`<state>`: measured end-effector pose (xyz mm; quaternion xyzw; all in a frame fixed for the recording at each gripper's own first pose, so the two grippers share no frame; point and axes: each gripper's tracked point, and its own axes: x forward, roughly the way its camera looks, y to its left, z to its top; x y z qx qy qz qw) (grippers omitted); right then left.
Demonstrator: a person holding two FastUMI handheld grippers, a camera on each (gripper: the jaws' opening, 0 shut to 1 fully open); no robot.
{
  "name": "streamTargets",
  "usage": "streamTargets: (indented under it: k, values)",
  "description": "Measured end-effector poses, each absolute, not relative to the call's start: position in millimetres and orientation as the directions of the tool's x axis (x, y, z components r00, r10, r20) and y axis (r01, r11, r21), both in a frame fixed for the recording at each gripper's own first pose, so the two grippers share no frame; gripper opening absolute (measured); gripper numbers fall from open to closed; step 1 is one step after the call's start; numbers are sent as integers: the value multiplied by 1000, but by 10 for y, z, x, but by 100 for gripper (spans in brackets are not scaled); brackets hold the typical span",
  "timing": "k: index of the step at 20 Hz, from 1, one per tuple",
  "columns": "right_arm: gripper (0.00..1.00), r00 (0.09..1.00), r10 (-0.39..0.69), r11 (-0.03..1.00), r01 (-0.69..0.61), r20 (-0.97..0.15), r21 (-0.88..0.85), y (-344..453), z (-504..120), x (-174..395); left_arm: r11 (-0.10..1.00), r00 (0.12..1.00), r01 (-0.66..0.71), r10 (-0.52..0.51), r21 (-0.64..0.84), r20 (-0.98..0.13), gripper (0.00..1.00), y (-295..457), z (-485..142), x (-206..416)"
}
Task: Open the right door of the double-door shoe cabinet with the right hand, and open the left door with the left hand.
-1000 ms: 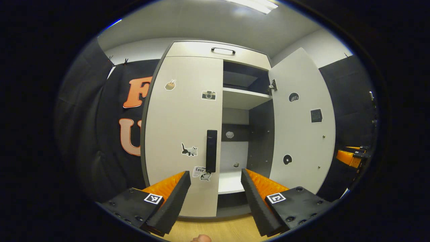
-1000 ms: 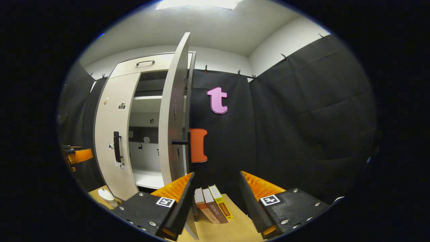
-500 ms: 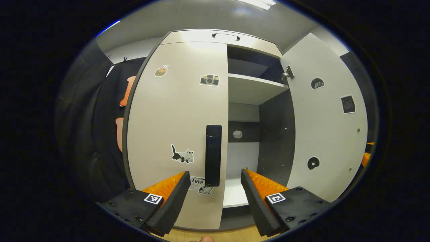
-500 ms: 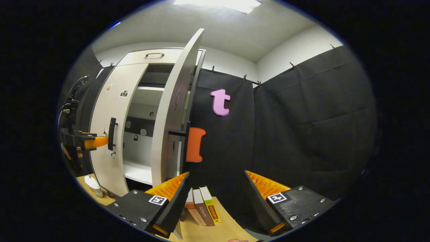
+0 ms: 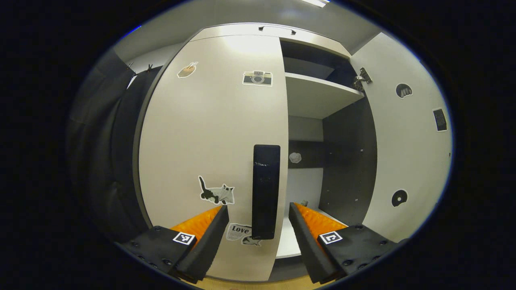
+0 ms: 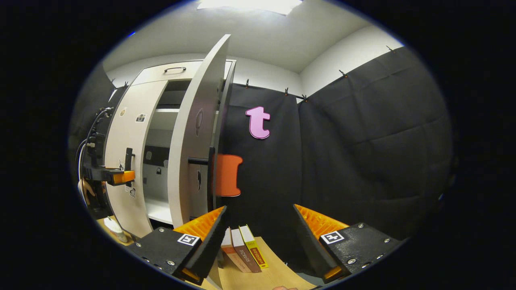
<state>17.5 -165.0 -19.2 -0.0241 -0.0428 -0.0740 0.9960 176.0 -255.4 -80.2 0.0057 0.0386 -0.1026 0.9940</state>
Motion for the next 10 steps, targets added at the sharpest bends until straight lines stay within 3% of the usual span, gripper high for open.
streamTargets:
  k: [4, 6, 7, 8, 9, 10]
  values:
    - [93, 984, -149, 988, 151, 100, -19, -1661, -184, 203, 977, 973, 212, -209, 17, -100, 92, -2589, -885, 1843]
    - [97, 984, -152, 988, 155, 97, -16, -1668, -205, 220, 976, 972, 216, -213, 17, -104, 75, -2614, -898, 1858]
    - [93, 984, -151, 988, 153, 91, -16, -1659, -231, 229, 977, 972, 212, -209, 21, -104, 69, -2603, -906, 1868]
    - [97, 985, -147, 989, 149, 86, -15, -1651, -250, 239, 977, 973, 210, -206, 26, -105, 64, -2593, -913, 1873]
    - [93, 986, -145, 989, 147, 82, -16, -1648, -267, 246, 976, 971, 217, -213, 22, -106, 64, -2623, -923, 1893]
    - [93, 986, -144, 989, 145, 80, -17, -1646, -283, 254, 971, 965, 239, -236, 10, -111, 53, -2667, -941, 1884]
